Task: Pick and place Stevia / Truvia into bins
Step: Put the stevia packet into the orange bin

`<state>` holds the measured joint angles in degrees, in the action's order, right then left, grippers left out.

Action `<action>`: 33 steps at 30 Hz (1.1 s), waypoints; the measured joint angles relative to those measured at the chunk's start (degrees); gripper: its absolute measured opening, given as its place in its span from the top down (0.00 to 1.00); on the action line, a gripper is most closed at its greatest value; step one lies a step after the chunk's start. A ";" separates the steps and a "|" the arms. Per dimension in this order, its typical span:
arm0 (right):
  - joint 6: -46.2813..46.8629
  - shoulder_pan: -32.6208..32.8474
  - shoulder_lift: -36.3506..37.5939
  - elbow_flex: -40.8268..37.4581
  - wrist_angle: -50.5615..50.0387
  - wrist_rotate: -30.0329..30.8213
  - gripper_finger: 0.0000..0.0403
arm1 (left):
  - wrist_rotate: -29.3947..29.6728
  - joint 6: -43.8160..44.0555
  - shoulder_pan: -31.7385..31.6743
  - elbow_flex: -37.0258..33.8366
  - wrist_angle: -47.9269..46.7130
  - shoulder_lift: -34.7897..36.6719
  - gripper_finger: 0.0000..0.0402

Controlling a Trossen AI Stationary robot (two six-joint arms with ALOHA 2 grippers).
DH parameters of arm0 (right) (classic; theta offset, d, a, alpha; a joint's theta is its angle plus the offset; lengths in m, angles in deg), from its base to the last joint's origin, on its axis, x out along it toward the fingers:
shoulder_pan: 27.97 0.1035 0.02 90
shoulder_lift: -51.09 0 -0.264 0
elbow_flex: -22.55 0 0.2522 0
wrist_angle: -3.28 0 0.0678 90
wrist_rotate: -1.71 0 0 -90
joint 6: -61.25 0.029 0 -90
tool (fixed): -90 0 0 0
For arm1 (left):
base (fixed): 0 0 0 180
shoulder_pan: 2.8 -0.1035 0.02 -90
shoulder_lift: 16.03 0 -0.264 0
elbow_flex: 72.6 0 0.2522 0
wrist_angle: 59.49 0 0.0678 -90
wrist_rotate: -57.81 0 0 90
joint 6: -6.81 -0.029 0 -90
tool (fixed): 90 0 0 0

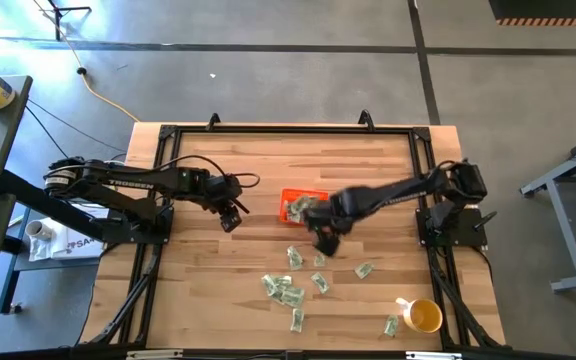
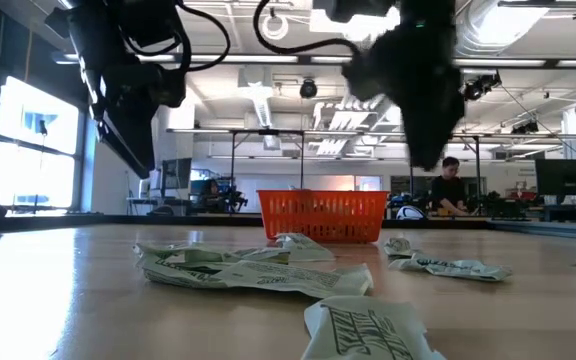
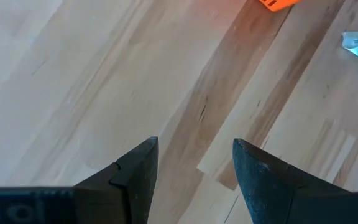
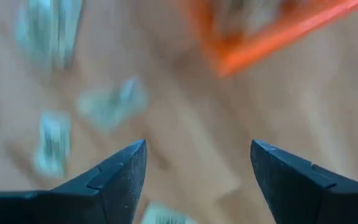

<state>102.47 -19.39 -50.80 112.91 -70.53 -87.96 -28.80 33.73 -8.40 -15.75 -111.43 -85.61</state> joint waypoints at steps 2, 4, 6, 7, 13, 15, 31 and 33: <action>-0.88 3.33 -0.02 -2.27 0.01 -1.53 0.32 | -0.04 -0.45 0.00 0.00 0.38 0.00 0.40; -0.87 6.37 -0.02 -4.48 0.85 -2.43 0.32 | -0.40 -0.61 0.00 0.00 0.73 0.00 0.40; -1.05 9.05 -0.04 -6.29 1.15 -2.37 0.33 | -1.39 -0.65 0.00 0.00 1.30 0.00 0.40; -1.80 10.40 -0.04 -7.09 1.16 -2.26 0.33 | -1.51 -0.65 0.00 0.00 1.42 0.00 0.40; -9.75 16.02 -0.04 -12.12 4.94 -2.78 0.33 | -1.50 1.34 0.00 0.00 3.04 -0.02 0.40; -11.73 16.88 -0.04 -14.10 7.68 -3.91 0.33 | -1.50 2.25 0.00 0.00 4.20 -0.02 0.40; -10.84 16.63 0.33 -23.26 17.07 -6.42 0.41 | -1.34 4.89 0.00 0.00 5.06 -0.04 0.40; -10.62 15.90 0.29 -23.31 17.00 -6.07 0.48 | -1.33 4.87 0.00 0.00 5.00 -0.04 0.40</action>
<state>91.85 -3.48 -50.51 89.60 -53.53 -94.03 -30.13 38.60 -8.40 -15.75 -106.44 -85.65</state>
